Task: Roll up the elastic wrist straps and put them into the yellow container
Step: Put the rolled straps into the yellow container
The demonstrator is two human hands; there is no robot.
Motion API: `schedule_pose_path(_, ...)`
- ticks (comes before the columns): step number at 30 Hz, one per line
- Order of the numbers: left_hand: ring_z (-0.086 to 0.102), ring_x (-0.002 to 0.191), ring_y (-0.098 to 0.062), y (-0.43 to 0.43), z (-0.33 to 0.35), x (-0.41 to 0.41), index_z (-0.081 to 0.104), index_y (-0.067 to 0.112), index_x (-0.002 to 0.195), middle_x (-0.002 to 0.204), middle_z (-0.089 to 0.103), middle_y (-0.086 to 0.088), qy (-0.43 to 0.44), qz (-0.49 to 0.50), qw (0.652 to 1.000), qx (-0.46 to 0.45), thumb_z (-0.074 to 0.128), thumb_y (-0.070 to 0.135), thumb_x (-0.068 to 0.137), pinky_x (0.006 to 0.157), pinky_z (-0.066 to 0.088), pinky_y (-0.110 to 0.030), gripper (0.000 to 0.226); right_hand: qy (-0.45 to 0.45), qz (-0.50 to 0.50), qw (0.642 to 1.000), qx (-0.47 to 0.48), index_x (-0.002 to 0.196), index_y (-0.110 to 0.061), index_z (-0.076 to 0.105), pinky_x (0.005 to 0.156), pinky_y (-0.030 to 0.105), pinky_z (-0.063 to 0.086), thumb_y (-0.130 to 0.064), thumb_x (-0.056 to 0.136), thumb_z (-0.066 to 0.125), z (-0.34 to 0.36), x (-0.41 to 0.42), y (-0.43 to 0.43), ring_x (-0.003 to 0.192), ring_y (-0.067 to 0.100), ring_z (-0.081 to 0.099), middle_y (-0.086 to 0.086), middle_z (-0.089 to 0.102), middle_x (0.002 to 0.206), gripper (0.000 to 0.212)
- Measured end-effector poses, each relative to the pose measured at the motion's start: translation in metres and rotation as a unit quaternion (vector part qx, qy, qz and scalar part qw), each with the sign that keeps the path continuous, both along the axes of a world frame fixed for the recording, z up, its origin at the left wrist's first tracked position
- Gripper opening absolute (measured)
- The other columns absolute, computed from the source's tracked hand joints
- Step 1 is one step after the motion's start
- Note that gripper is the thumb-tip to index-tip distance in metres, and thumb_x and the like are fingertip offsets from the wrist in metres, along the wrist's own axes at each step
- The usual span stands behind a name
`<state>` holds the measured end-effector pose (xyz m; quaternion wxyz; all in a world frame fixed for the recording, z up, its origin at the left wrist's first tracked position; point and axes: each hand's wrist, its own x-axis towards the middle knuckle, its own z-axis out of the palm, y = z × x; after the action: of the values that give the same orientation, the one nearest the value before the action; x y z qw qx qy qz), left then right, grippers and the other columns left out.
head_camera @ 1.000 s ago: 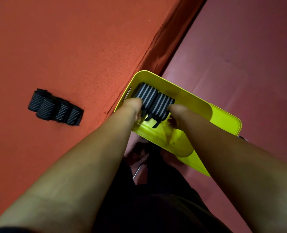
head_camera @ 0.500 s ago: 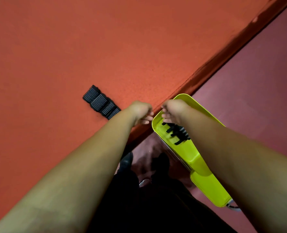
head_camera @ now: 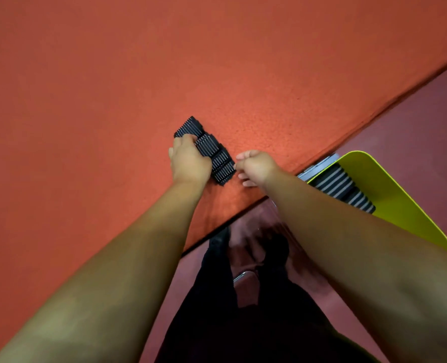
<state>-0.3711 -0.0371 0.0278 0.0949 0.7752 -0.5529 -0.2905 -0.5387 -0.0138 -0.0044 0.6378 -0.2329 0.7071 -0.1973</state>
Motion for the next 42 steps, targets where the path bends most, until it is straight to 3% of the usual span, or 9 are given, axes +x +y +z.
schedule_pose_path(7,0.047,0.124,-0.032,-0.011,-0.023,0.022,0.059,0.02,0.15,0.135,0.053,-0.008,-0.014,-0.108,0.993,0.045,0.07,0.015,0.088,0.107,0.038,-0.032,0.063,-0.028,0.042,0.999,-0.012,0.165,-0.024,0.039,0.071,0.032,0.055,0.008,0.097,0.067,-0.02,0.03,-0.031,0.129,0.026,0.065,-0.003,0.044,0.167,0.079)
schedule_pose_path(11,0.052,0.125,-0.032,-0.011,-0.033,0.029,0.066,0.02,0.137,0.129,0.05,-0.007,0.005,-0.12,0.991,0.056,0.077,0.022,0.084,0.11,0.047,-0.039,0.054,-0.015,0.061,0.997,-0.034,0.157,-0.02,0.049,0.061,0.024,0.052,0.015,0.096,0.061,-0.027,0.038,-0.039,0.087,0.012,0.068,-0.005,0.064,0.139,0.071)
schedule_pose_path(16,0.054,0.117,-0.031,-0.007,-0.034,0.032,0.057,0.025,0.104,0.118,0.048,-0.004,0.021,-0.121,0.991,0.052,0.077,0.031,0.085,0.103,0.051,-0.042,0.028,0.05,0.064,0.991,-0.103,0.125,-0.026,0.064,0.087,0.034,0.059,0.015,0.087,0.066,-0.034,0.037,-0.033,0.101,0.017,0.07,-0.013,0.069,0.105,0.056)
schedule_pose_path(21,0.05,0.114,-0.028,0.0,-0.032,0.035,0.055,0.028,0.103,0.114,0.046,-0.001,0.022,-0.119,0.991,0.05,0.078,0.031,0.086,0.095,0.045,-0.035,0.029,0.082,0.089,0.984,-0.133,0.123,-0.034,0.07,0.098,0.037,0.06,0.011,0.08,0.074,-0.041,0.035,-0.027,0.114,0.019,0.068,0.001,0.065,0.127,0.063)
schedule_pose_path(26,0.047,0.106,-0.028,0.01,-0.024,0.036,0.052,0.028,0.106,0.111,0.054,0.0,0.014,-0.122,0.991,0.053,0.076,0.024,0.082,0.089,0.036,-0.034,0.033,0.069,0.126,0.981,-0.133,0.1,-0.033,0.073,0.081,0.033,0.058,0.007,0.076,0.078,-0.037,0.032,-0.022,0.098,0.022,0.068,0.006,0.065,0.118,0.046)
schedule_pose_path(30,0.059,0.105,-0.028,0.022,-0.01,0.027,0.052,0.032,0.102,0.11,0.066,0.001,0.066,-0.07,0.994,0.048,0.072,0.026,0.068,0.094,0.05,-0.042,0.041,0.056,0.108,0.985,-0.12,0.094,-0.028,0.064,0.071,0.043,0.061,0.001,0.074,0.076,-0.021,0.021,-0.014,0.075,0.021,0.069,0.003,0.072,0.087,0.037)
schedule_pose_path(34,0.067,0.101,-0.026,0.023,0.004,-0.003,0.054,0.034,0.111,0.111,0.07,-0.001,0.13,-0.066,0.989,0.018,0.075,0.018,0.065,0.085,0.052,-0.034,0.053,0.058,0.038,0.991,-0.112,0.096,-0.023,0.053,0.053,0.032,0.052,-0.003,0.082,0.076,0.009,-0.011,-0.009,0.059,0.016,0.065,0.006,0.07,0.082,0.033)
schedule_pose_path(38,0.068,0.095,-0.025,0.017,0.022,-0.054,0.049,0.046,0.107,0.109,0.07,-0.002,0.147,-0.114,0.982,0.01,0.078,0.023,0.065,0.083,0.055,-0.036,0.056,0.083,-0.003,0.989,-0.124,0.1,-0.019,0.052,0.05,0.032,0.05,-0.008,0.084,0.078,0.04,-0.066,0.003,0.053,0.017,0.064,0.007,0.069,0.082,0.033)
schedule_pose_path(42,0.063,0.09,-0.024,0.019,0.037,-0.112,0.051,0.032,0.109,0.103,0.069,0.0,0.163,-0.183,0.969,0.023,0.088,0.018,0.075,0.07,0.038,-0.03,0.052,0.119,-0.065,0.983,-0.121,0.104,-0.016,0.054,0.055,0.039,0.056,-0.015,0.085,0.079,0.065,-0.127,0.028,0.052,0.017,0.065,0.01,0.071,0.083,0.031)
